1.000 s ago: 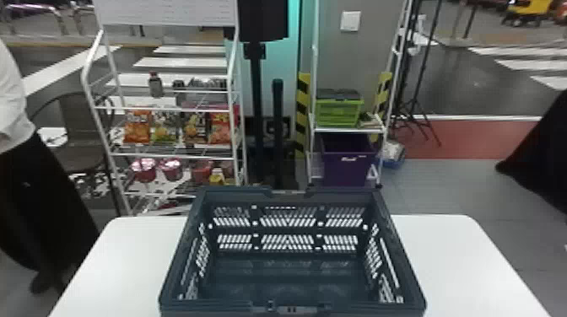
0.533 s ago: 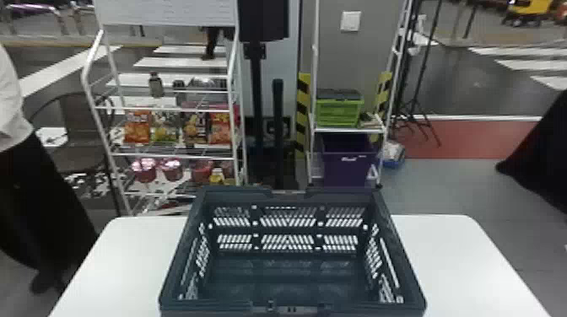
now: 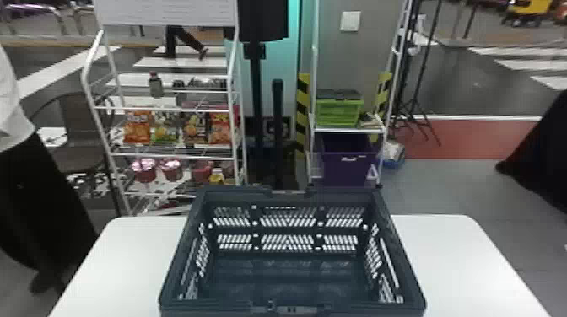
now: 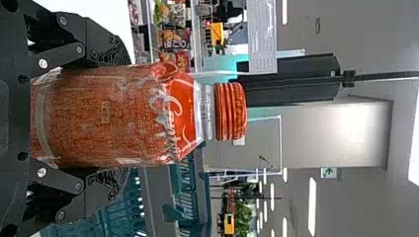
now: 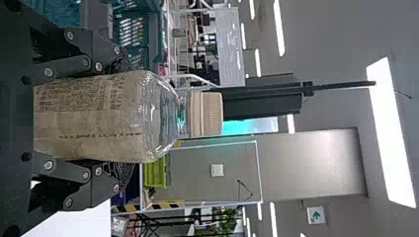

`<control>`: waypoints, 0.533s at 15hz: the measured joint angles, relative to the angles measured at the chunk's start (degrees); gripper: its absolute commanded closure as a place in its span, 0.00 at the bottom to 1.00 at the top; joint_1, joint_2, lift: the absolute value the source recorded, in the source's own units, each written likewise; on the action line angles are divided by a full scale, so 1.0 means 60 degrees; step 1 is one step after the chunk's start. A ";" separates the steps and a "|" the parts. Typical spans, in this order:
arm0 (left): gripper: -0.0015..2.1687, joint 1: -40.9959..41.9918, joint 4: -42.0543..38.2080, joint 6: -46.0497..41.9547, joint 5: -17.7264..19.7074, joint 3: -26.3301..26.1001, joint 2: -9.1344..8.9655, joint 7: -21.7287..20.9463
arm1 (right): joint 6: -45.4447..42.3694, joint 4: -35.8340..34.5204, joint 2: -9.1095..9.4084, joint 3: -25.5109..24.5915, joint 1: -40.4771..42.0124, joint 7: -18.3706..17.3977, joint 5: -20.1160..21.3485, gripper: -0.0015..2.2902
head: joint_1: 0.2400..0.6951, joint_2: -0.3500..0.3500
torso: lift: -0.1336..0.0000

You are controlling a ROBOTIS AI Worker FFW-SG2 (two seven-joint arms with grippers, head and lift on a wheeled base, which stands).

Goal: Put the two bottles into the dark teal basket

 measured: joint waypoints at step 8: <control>0.99 0.0143 0.0099 -0.0257 0.0097 -0.0163 0.0057 0.0242 | 0.3927 -0.1705 0.0070 0.0301 -0.1942 -0.0246 -0.0039 0.89 | 0.57 0.50 | 1.00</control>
